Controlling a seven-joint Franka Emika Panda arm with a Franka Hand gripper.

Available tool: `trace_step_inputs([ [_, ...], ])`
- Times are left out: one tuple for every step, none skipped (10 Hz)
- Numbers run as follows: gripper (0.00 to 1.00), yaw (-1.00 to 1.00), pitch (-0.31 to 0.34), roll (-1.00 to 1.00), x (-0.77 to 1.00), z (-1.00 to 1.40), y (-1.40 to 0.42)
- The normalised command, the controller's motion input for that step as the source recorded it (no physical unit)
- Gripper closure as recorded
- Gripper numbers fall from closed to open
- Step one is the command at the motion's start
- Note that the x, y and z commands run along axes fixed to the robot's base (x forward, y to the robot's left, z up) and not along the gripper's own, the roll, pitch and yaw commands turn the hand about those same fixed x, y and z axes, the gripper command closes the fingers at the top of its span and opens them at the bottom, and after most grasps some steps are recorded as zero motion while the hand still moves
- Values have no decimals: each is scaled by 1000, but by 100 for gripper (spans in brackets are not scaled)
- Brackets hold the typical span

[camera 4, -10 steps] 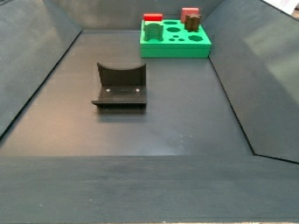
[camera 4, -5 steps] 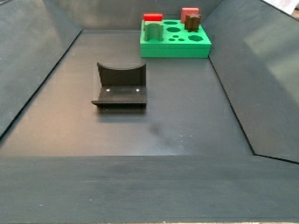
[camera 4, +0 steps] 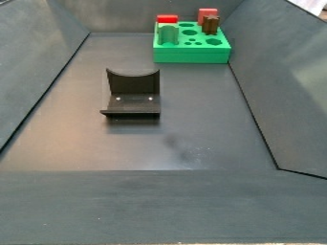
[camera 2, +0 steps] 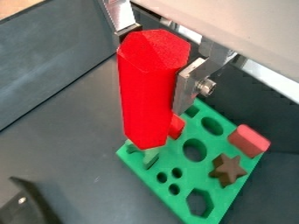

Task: Pick up the hexagon object. Move up. Place the hexagon object on the fixture. Regrasp the hexagon object. Move to above the board. Insert the hexagon object.
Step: Move to above the board, then insert the hexagon object.

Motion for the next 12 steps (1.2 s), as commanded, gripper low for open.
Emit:
trace_step_inputs([
  [100,-17,-79,-212,-82,7,1],
  [100,0,-26,0,0,-23,0],
  [100,-346,-40,0,-209,-143,0],
  [100,-769,-61,-16,-180,-186,0],
  [100,-943,-114,-17,-120,-411,0],
  [100,-949,-91,-4,-143,-374,0],
  [100,-960,-64,-9,-160,-380,0],
  [100,-789,-23,-41,-54,-397,129],
  [100,-689,0,-80,-11,-520,237],
  [100,-423,14,-66,-63,-320,80],
  [100,0,0,0,0,-126,0],
  [100,-134,-50,-151,-66,-491,0],
])
